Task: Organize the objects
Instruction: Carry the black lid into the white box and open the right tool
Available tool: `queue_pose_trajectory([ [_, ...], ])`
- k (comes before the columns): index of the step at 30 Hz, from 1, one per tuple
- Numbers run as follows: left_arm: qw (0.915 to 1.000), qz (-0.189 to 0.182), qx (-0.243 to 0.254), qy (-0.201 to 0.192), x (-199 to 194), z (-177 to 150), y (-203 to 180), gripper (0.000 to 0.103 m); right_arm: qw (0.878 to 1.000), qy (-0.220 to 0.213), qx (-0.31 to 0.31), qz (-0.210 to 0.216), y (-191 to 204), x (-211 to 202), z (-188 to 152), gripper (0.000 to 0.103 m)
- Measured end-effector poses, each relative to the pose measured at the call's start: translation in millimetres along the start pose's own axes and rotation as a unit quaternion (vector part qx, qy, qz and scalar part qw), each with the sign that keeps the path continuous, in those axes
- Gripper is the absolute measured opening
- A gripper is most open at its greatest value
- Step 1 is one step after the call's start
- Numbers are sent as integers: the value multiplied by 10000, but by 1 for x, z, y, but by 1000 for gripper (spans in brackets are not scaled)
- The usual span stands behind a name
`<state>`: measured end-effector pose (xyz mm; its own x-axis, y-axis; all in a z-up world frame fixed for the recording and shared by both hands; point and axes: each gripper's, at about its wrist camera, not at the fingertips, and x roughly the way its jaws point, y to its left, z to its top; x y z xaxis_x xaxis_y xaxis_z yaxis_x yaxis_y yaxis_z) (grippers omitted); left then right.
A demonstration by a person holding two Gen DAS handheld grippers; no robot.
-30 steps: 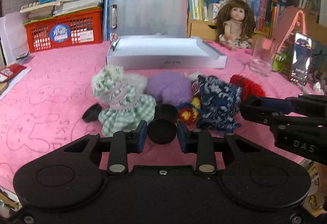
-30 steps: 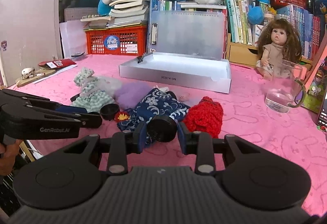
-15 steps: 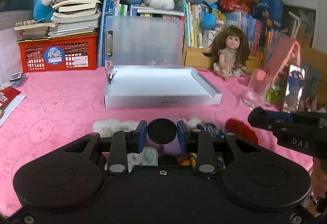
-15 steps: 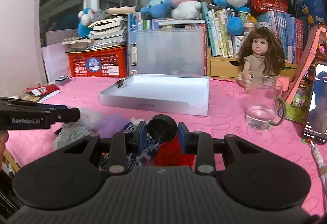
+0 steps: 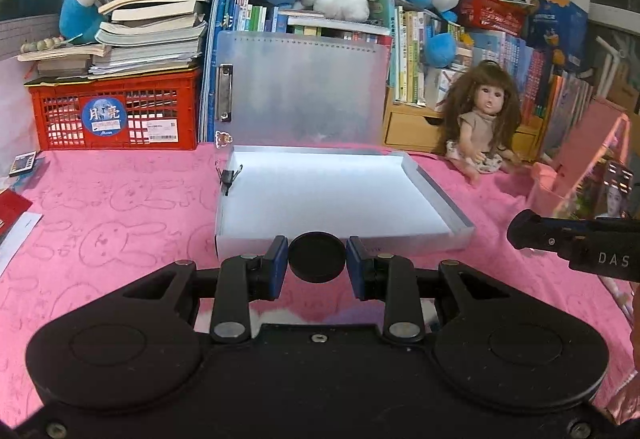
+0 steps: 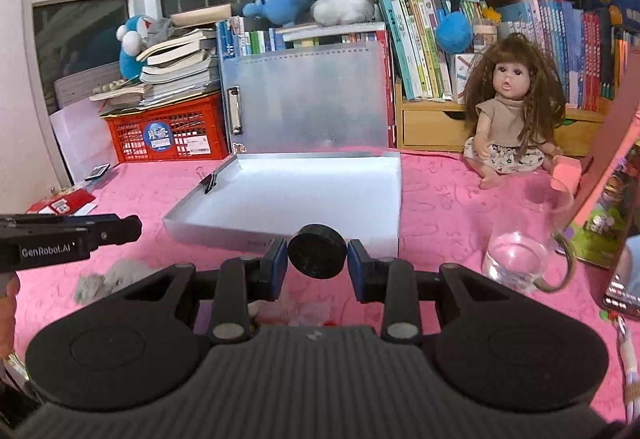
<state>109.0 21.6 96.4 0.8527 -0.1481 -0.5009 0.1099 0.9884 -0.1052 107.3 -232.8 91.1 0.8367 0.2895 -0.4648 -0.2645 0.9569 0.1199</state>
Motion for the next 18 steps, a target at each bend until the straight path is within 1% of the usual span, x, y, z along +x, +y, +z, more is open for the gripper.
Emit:
queue_pose_trajectory([
  [6, 9996, 82, -126, 222, 39, 22, 9, 30, 9988, 378, 305, 45, -12, 38, 23, 37],
  [12, 9979, 133, -259, 578, 83, 36, 17, 30, 9949, 792, 621, -5, -25, 80, 37, 37],
  [18, 9969, 276, -257, 692, 116, 44, 18, 30, 9941, 897, 578, -215, -25, 112, 40, 37],
])
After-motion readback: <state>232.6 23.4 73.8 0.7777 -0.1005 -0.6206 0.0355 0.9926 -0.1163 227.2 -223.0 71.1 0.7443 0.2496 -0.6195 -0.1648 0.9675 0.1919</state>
